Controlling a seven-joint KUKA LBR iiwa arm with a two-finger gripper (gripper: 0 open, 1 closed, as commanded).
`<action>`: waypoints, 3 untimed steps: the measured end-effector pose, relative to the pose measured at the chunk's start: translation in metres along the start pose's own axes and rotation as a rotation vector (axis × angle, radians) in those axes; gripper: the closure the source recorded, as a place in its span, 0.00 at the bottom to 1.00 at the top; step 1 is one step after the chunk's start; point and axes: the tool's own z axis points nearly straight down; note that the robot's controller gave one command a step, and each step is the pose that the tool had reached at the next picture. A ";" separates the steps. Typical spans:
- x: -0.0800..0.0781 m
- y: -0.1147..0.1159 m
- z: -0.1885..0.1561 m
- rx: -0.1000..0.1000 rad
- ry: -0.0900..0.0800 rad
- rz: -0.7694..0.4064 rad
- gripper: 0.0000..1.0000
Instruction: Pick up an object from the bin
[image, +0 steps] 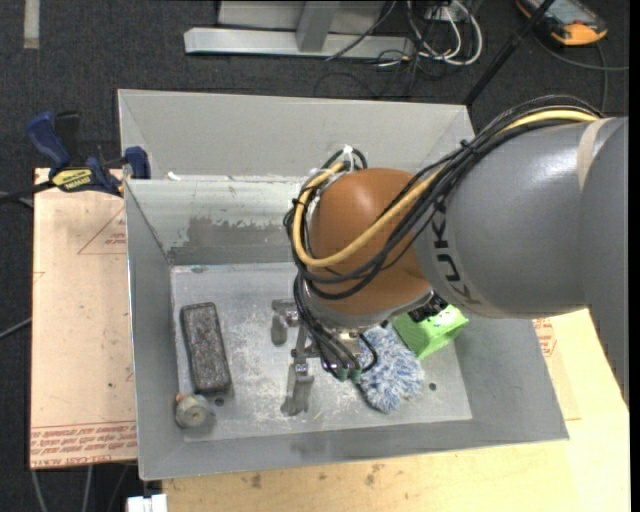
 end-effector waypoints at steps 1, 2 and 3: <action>-0.002 -0.001 -0.004 -0.001 -0.007 0.004 0.00; -0.024 -0.018 -0.054 -0.001 -0.004 0.018 0.00; -0.030 -0.058 -0.086 -0.002 -0.013 0.099 0.00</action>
Offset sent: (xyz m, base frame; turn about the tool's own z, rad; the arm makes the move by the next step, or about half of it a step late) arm 0.0496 -0.0380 0.1105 0.0361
